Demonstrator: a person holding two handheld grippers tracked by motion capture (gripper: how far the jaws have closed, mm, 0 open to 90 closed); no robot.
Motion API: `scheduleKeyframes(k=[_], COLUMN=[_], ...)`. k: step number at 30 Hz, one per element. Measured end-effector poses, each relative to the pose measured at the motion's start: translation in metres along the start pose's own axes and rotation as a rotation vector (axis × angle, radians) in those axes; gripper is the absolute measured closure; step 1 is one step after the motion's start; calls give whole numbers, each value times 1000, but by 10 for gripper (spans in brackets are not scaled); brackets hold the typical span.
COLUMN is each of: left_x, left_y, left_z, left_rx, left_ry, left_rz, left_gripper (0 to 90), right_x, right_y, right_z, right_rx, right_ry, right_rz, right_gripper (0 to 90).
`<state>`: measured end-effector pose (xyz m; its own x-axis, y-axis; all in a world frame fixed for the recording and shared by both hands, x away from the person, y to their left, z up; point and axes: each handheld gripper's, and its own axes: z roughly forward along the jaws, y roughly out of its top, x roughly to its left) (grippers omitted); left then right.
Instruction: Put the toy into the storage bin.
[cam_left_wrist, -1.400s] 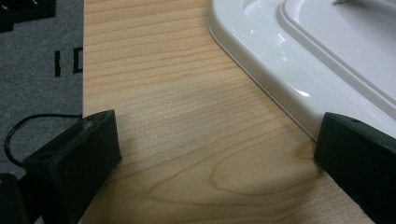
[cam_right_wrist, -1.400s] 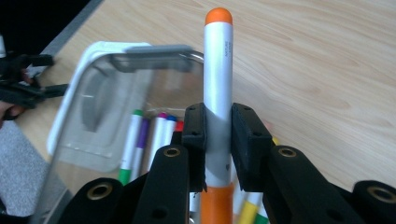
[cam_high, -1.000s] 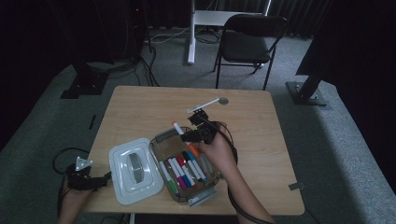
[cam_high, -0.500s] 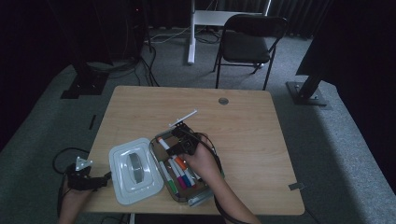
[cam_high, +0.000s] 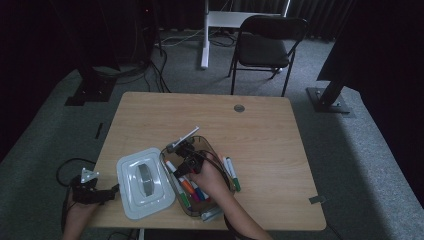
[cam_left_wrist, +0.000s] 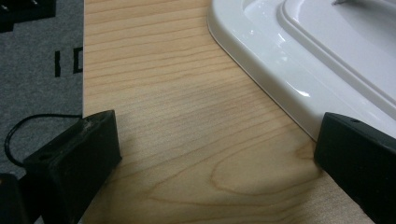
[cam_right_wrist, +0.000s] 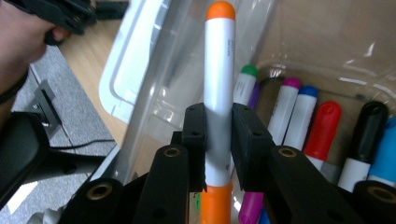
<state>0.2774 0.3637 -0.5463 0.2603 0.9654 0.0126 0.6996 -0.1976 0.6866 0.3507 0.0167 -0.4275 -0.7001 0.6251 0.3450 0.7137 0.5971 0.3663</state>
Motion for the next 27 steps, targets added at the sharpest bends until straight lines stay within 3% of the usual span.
scheduleKeyframes(k=[13, 23, 27], left_x=[0, 0, 0], left_y=[0, 0, 0], left_z=[0, 0, 0], left_rx=[1, 1, 1], left_ry=[0, 0, 0], left_rz=[-1, -1, -1], left_gripper=[8, 8, 8], right_x=[-8, -11, -15], right_y=[0, -1, -4], right_z=[40, 45, 36], right_rx=[145, 167, 134], right_ry=[-43, -80, -98], right_rz=[14, 11, 7], right_gripper=[761, 713, 688])
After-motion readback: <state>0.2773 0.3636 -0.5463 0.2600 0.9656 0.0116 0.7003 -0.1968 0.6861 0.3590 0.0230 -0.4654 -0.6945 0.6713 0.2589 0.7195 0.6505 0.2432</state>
